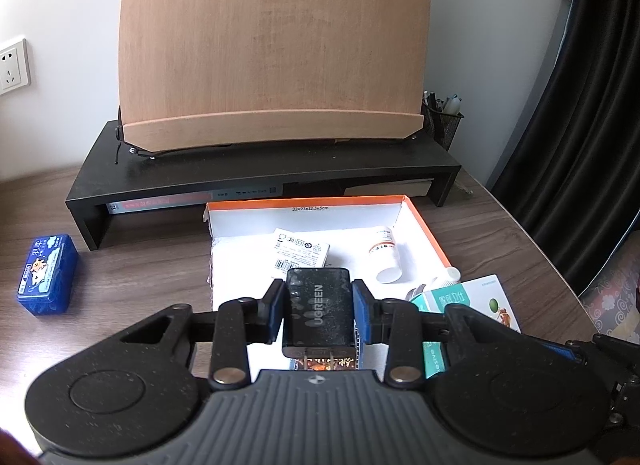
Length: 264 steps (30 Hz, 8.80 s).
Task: Organize rigid objects
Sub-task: 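Hold the charger and the bandage box above the tray with both grippers, then lower the bandage box in the right gripper into the tray while the left lowers the charger, then open both grippers and move them toward the blue tissue pack and white adapter, then grasp the blue tissue pack with the left gripper while the right grasps the white adapter, then carry the tissue pack in the left gripper and the adapter in the right over the tray, then hold the tissue pack and the white adapter above the tray with both grippers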
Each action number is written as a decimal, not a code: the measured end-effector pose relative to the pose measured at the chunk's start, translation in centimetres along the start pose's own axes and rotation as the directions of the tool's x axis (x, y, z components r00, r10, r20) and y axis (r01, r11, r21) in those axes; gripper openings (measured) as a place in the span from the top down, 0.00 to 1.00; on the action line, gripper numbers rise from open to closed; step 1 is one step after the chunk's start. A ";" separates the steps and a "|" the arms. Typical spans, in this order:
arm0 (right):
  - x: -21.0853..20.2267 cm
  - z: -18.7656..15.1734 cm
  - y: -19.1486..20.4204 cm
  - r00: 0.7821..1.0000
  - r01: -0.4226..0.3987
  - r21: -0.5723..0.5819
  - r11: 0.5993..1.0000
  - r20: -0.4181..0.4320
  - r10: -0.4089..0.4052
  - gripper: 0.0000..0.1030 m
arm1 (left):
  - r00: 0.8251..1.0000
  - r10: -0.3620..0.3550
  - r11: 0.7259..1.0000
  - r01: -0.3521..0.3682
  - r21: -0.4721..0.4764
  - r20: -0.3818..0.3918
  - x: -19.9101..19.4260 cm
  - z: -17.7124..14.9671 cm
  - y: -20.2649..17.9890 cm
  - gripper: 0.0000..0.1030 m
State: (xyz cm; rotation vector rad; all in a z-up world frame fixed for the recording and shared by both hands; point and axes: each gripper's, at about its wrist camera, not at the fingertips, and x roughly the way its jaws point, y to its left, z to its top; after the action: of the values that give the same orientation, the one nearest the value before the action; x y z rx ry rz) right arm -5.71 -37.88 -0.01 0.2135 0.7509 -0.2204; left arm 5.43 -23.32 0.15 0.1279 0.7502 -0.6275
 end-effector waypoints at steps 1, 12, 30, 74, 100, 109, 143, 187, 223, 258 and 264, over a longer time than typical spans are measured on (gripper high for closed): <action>0.0 0.0 0.0 1.000 0.000 0.001 1.000 0.000 0.000 0.19 | 1.000 -0.001 1.000 0.001 -0.001 -0.001 0.0 0.0 0.0 0.65; 0.4 0.1 0.1 1.000 0.011 0.009 1.000 -0.011 -0.011 0.18 | 1.000 -0.004 1.000 0.004 0.001 -0.007 0.4 0.1 0.1 0.65; 1.1 0.2 -0.3 0.999 0.021 0.021 1.000 -0.038 -0.021 0.18 | 1.000 -0.021 1.000 0.021 0.019 -0.022 1.8 0.7 -0.4 0.65; -2.0 -1.9 -2.6 1.000 -0.007 0.038 0.999 -0.013 0.008 0.04 | 0.987 -0.098 0.986 0.113 0.120 -0.129 8.2 1.8 -4.7 0.60; -2.3 1.0 5.2 0.986 -0.102 -0.113 0.988 0.120 0.115 0.04 | 0.984 0.156 0.984 -0.162 -0.073 -0.085 -0.6 0.0 5.6 0.06; -0.9 1.4 9.4 0.975 -0.186 -0.207 0.961 0.079 0.206 0.04 | 0.971 0.220 0.960 -0.232 -0.159 -0.093 -2.7 -1.6 9.8 0.04; 3.6 -1.1 20.8 0.943 -0.332 -0.322 0.887 -0.103 0.316 0.04 | 0.934 0.322 0.895 -0.354 -0.270 -0.155 -5.9 -4.4 20.3 0.04; 13.3 -1.6 22.8 0.987 -0.015 -0.042 0.999 -0.163 0.008 0.24 | 0.964 0.255 0.966 -0.258 -0.029 -0.077 7.2 -0.7 24.6 0.39; 1.9 0.7 14.1 0.970 0.162 0.000 0.987 0.184 -0.159 0.50 | 0.999 0.033 0.999 -0.032 -0.032 0.018 -3.4 -2.9 12.7 0.39; -0.8 4.1 0.6 0.980 -0.050 -0.060 0.997 0.187 0.061 0.50 | 0.990 0.141 0.987 -0.139 -0.083 0.019 -2.2 -0.9 -1.1 0.39; -0.2 4.7 0.6 0.981 -0.062 -0.072 0.995 0.178 0.074 0.50 | 0.990 0.144 0.986 -0.143 -0.091 0.009 -1.7 -0.7 -1.0 0.39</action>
State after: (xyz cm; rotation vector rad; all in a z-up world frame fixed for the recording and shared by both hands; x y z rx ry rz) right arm -2.65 -38.55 3.51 0.1535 0.5685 -0.1476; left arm 3.48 -23.12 0.87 0.0925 0.7460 -0.4565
